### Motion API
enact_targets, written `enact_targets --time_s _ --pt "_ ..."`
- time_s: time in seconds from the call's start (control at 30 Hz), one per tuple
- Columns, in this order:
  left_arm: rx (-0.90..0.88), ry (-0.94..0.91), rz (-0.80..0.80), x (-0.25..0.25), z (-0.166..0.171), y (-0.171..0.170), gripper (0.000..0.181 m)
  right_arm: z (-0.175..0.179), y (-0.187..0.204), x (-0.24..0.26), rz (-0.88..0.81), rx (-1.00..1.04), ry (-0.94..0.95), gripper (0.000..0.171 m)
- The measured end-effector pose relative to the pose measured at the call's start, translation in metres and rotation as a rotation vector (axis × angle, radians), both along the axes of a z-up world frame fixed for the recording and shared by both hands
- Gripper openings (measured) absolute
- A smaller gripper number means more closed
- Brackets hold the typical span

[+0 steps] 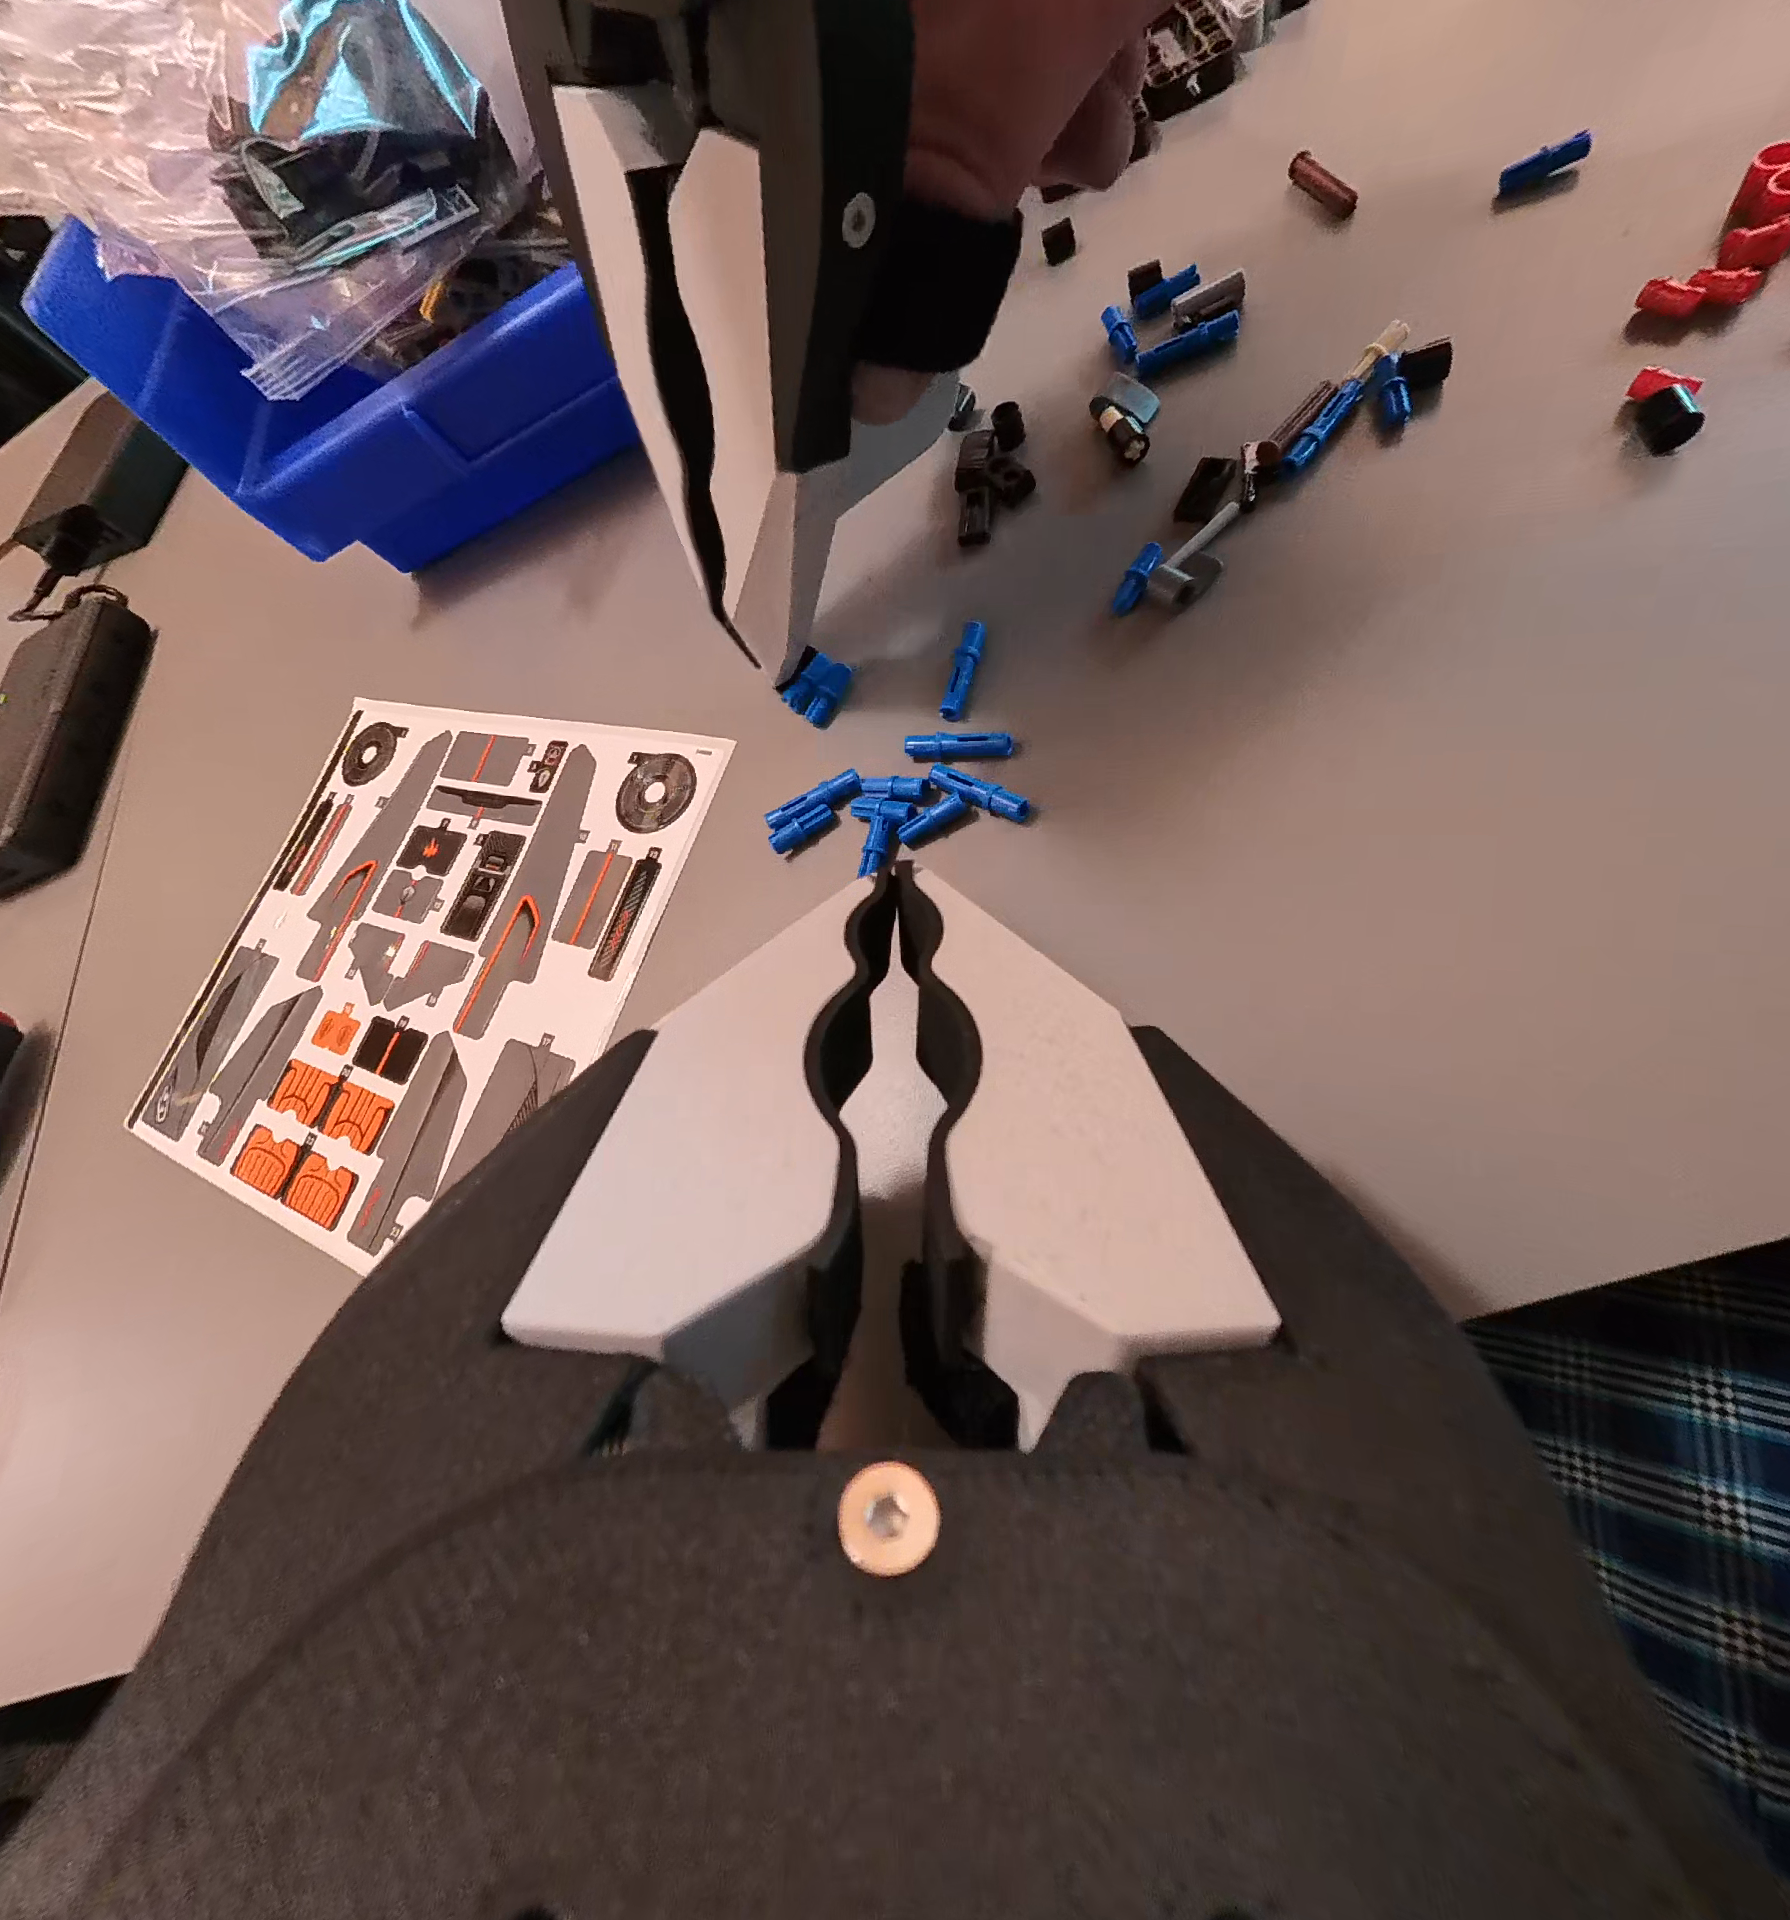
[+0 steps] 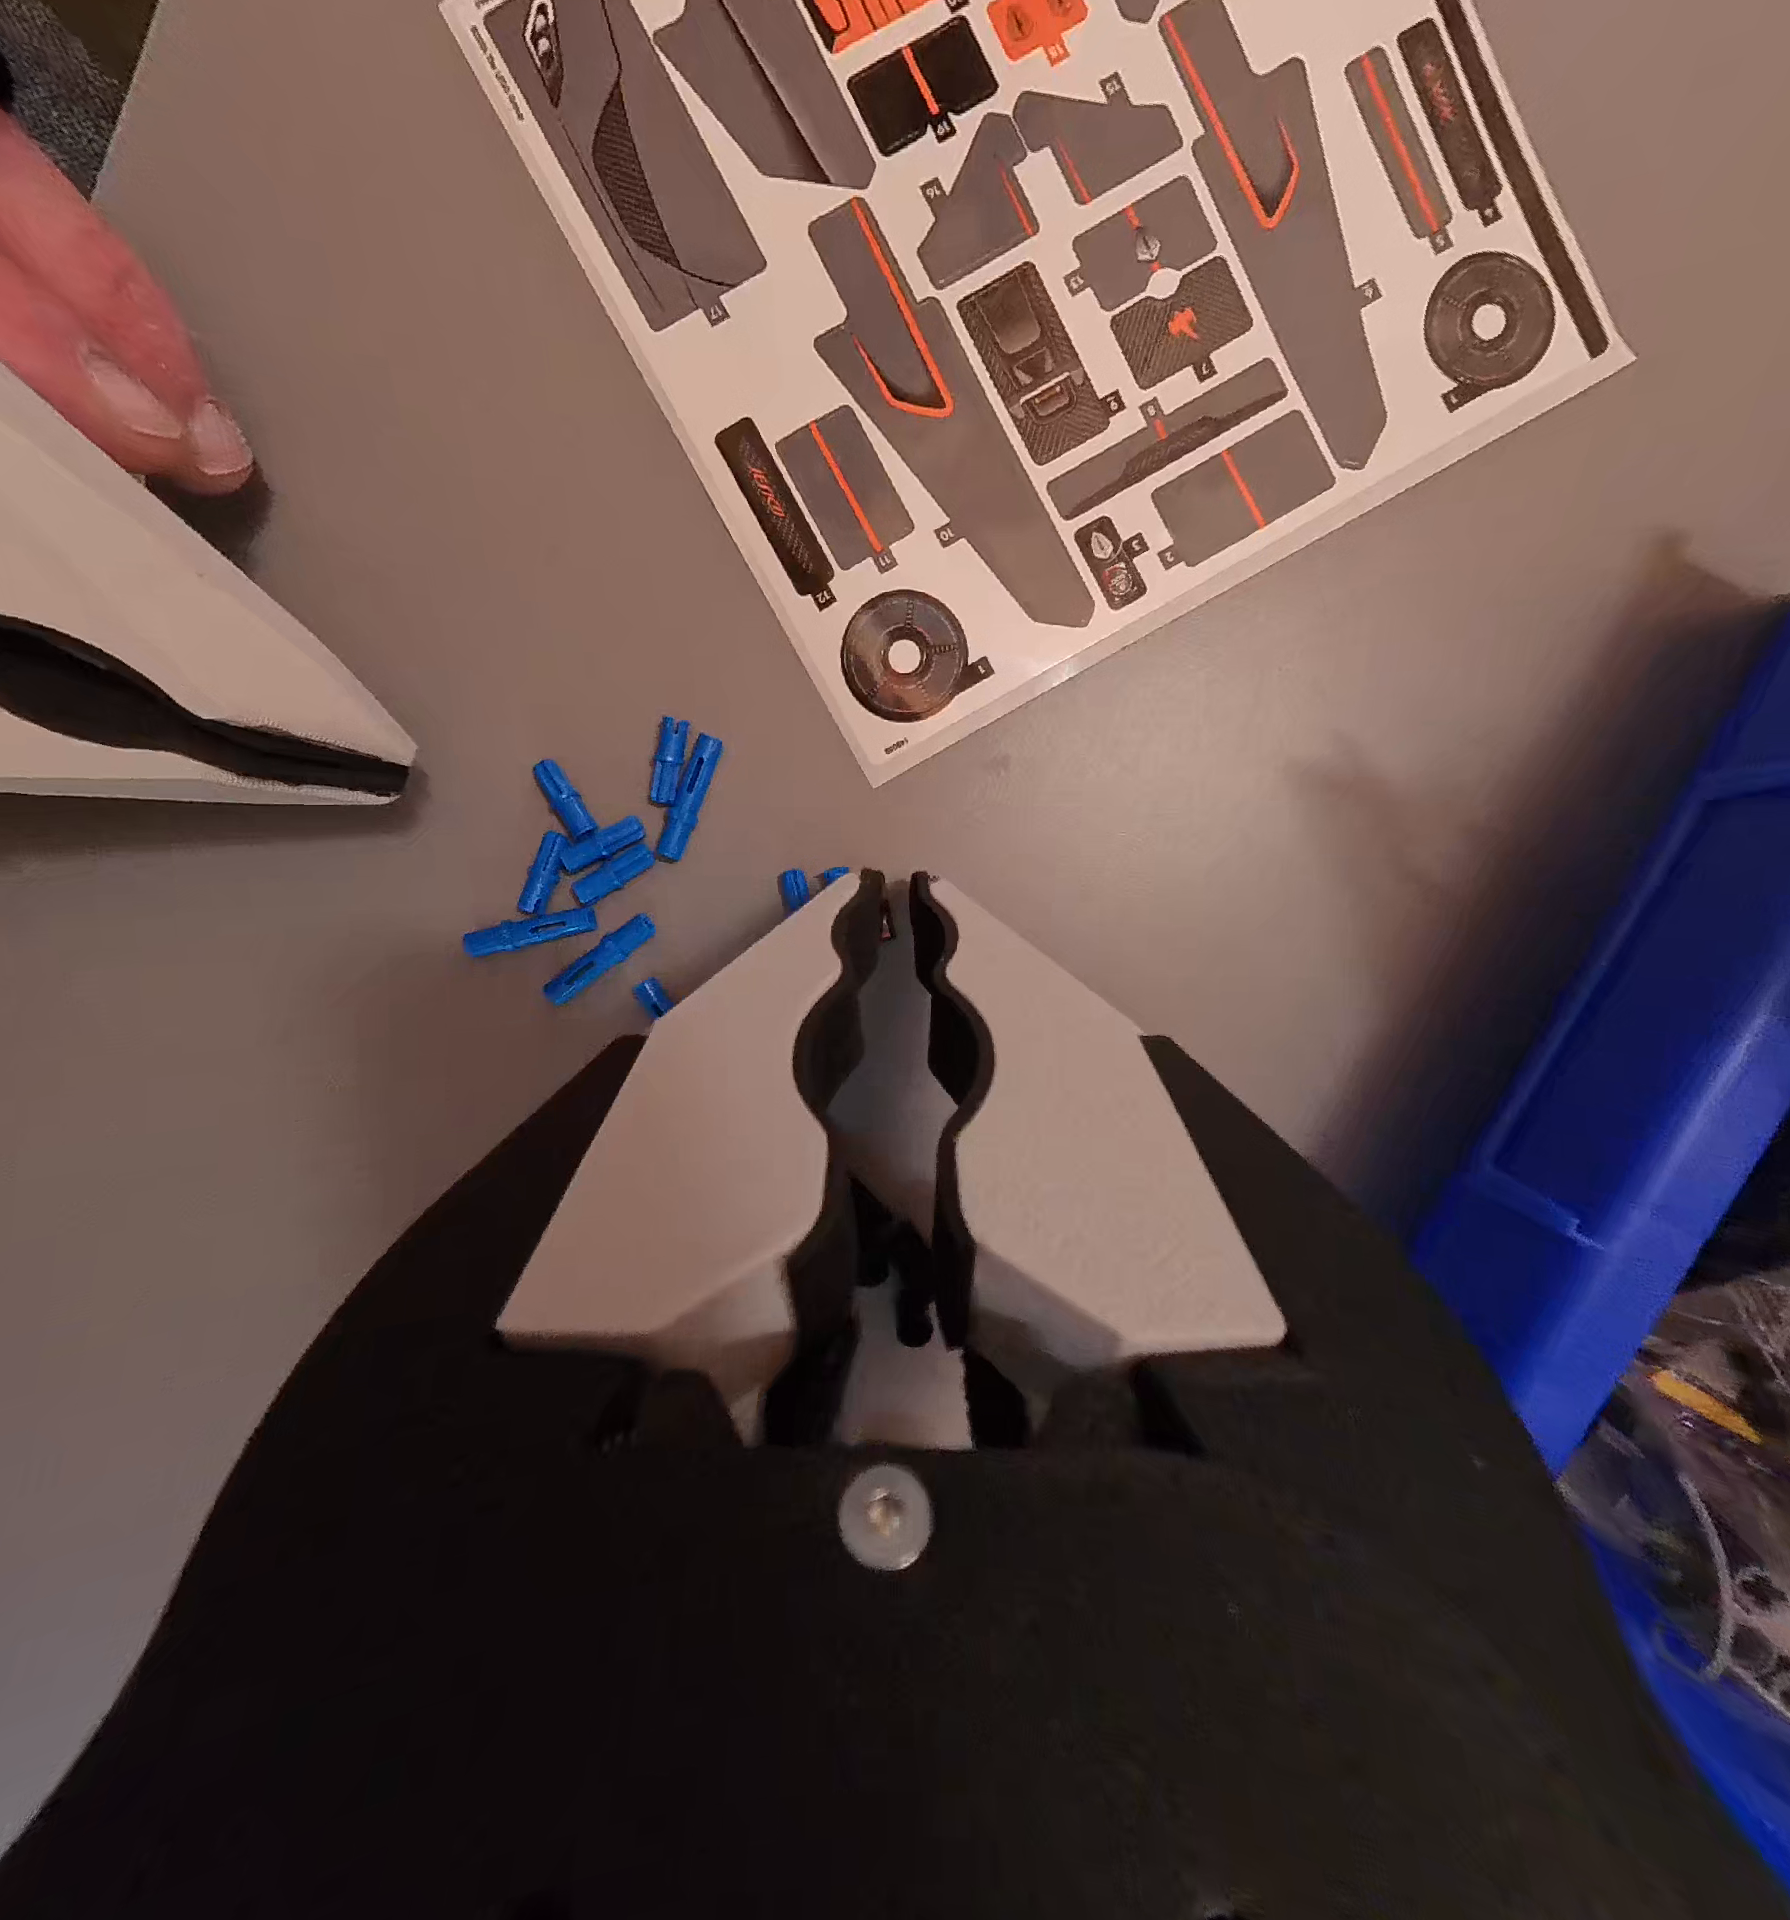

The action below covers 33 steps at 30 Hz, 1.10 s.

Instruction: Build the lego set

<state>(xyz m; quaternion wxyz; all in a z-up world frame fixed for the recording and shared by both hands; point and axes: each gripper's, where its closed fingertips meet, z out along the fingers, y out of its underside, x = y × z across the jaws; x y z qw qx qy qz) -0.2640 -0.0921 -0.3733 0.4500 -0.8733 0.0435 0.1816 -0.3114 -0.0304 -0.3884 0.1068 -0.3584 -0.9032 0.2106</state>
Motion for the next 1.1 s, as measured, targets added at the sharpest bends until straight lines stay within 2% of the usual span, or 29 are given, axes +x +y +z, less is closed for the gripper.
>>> enact_targets --time_s 0.03,0.53,0.7,0.87,1.1 --pt "0.001 -0.001 0.0 0.0 0.0 0.0 0.0 0.0 0.0 0.001 0.003 -0.001 -0.004 0.002" --pt "0.001 -0.001 0.002 -0.001 0.0 -0.001 0.0 0.007 0.011 0.012 -0.006 -0.017 0.003 0.01" --pt "0.0 0.001 0.002 -0.001 0.0 -0.001 0.0 -0.001 0.005 0.016 0.009 -0.003 -0.016 0.012" --pt "0.002 0.0 0.002 -0.001 0.0 -0.001 0.0 -0.004 0.002 0.016 0.016 0.026 -0.002 0.001" --pt "0.008 -0.003 0.006 -0.003 0.001 -0.002 0.0 0.014 0.011 0.027 -0.007 0.035 0.028 0.001"
